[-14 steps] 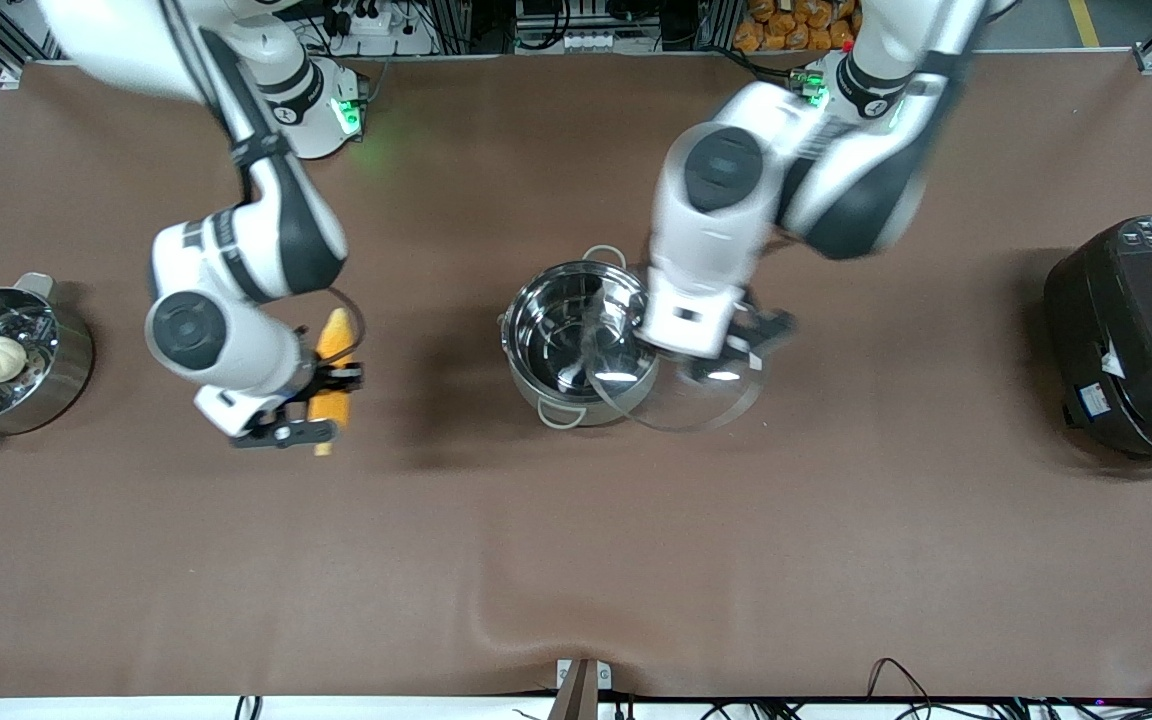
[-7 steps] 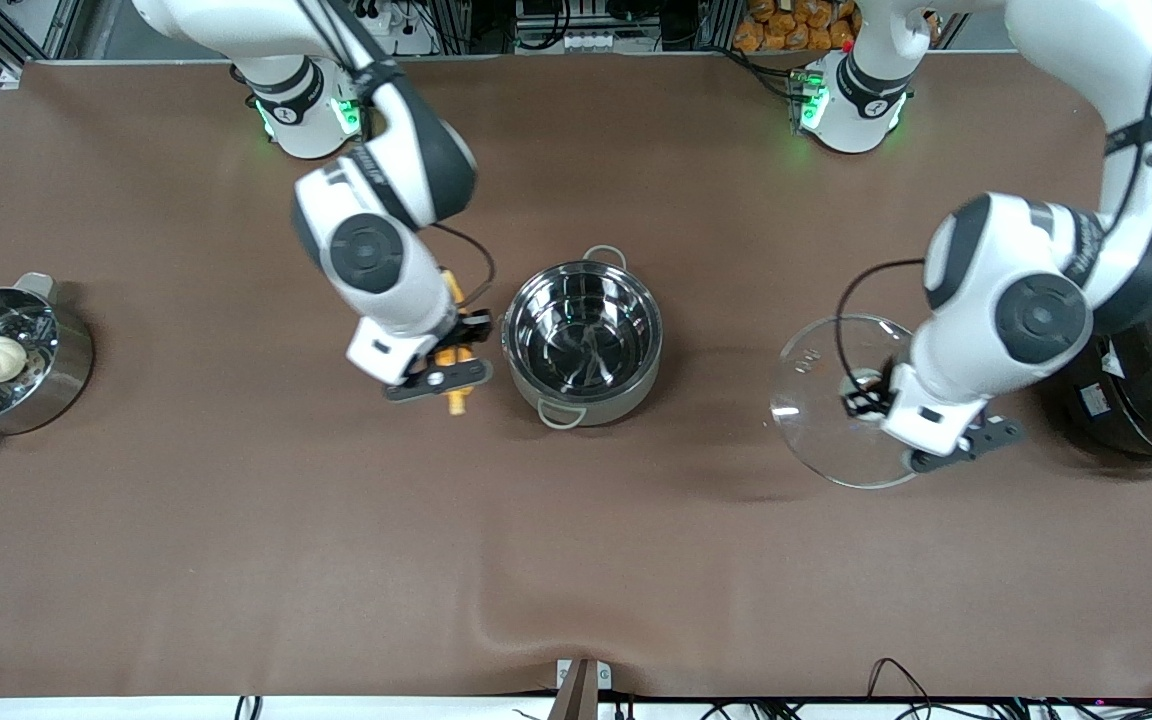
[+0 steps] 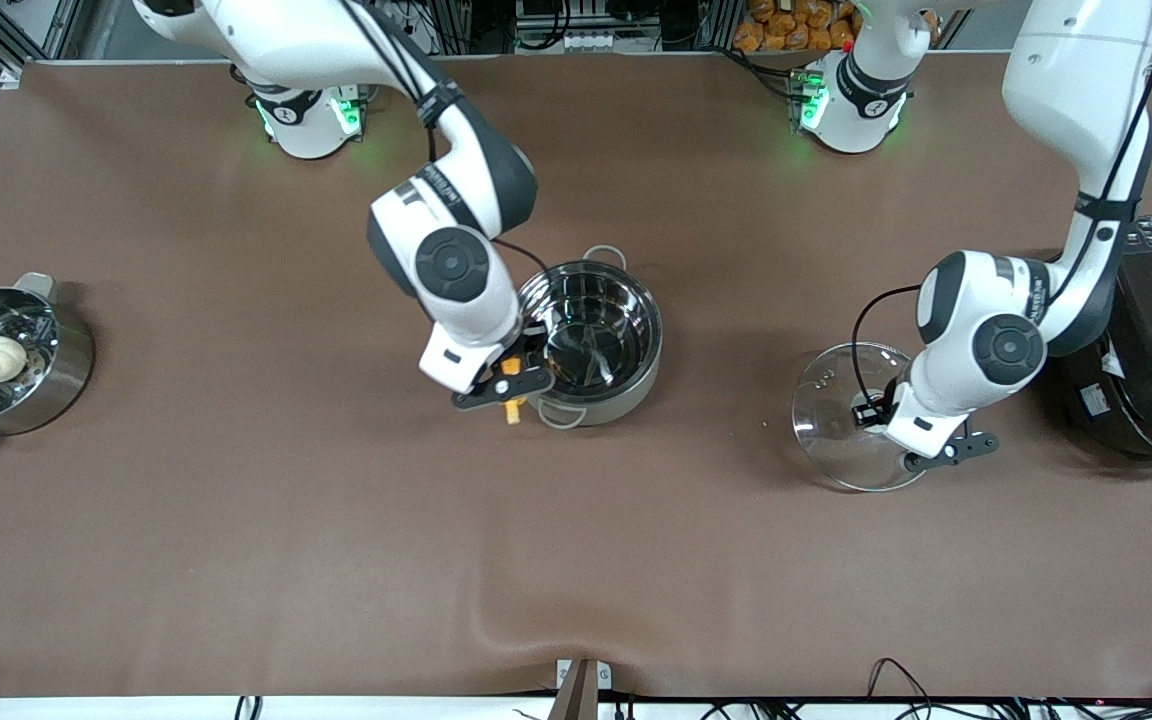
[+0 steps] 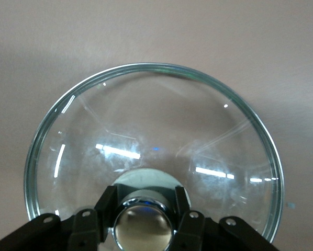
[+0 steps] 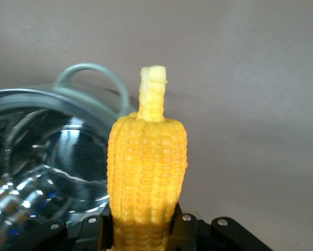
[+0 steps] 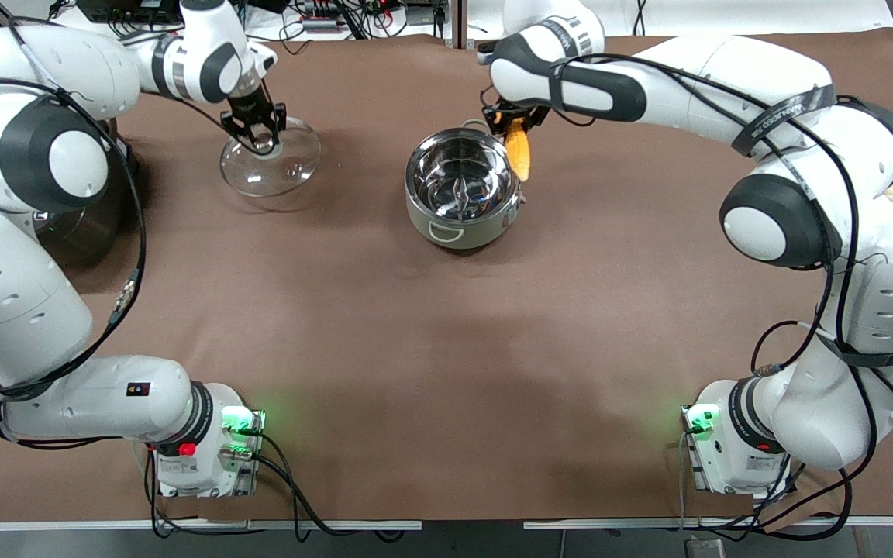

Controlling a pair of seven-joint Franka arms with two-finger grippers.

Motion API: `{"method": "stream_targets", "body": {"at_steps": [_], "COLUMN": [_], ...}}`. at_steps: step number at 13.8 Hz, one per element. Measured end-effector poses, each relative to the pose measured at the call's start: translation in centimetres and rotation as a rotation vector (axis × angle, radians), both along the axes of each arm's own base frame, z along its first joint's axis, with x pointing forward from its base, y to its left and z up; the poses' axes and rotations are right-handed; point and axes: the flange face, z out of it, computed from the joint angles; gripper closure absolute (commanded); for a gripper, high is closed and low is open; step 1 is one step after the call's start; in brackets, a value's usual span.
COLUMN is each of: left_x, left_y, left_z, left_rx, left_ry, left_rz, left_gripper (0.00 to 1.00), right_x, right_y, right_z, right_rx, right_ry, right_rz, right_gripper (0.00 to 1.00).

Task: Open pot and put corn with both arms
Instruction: 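Lower the lid to the table while the right gripper moves corn over the pot, then release the corn into the pot and the lid, raising both grippers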

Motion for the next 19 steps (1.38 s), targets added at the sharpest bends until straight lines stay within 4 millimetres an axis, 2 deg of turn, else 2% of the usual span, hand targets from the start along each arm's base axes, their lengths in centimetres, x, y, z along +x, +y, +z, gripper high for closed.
{"method": "stream_targets", "body": {"at_steps": [4,10,12,13,17,19], "left_x": [-0.2,-0.5,-0.5,-0.5,0.0,1.5], "left_y": [1.3,2.5,2.5,2.5,2.7,2.9], "left_z": [-1.4,-2.4,-2.4,-2.4,-2.1,0.2], "left_rx": [0.002,-0.005,-0.005,-0.005,-0.008,-0.011], "left_ry": [0.017,0.013,0.013,0.013,-0.001,-0.048], "left_rz": [0.015,0.033,0.033,0.033,0.038,0.043], "left_gripper": [1.0,1.0,0.17,0.0,0.0,0.0], "right_x": [-2.9,-6.2,-6.3,-6.1,-5.6,-5.4], "right_y": [3.9,7.8,8.3,8.4,8.5,8.6], "right_z": [0.3,-3.5,-4.1,-4.2,-4.3,-4.2], "right_rx": [-0.005,-0.064,-0.063,-0.057,-0.048,-0.042], "right_ry": [-0.006,0.003,-0.014,-0.026,-0.042,-0.049], "right_rz": [0.002,-0.005,-0.011,-0.012,-0.017,-0.018], "right_gripper": [1.0,1.0,1.0,1.0,1.0,0.01]}}
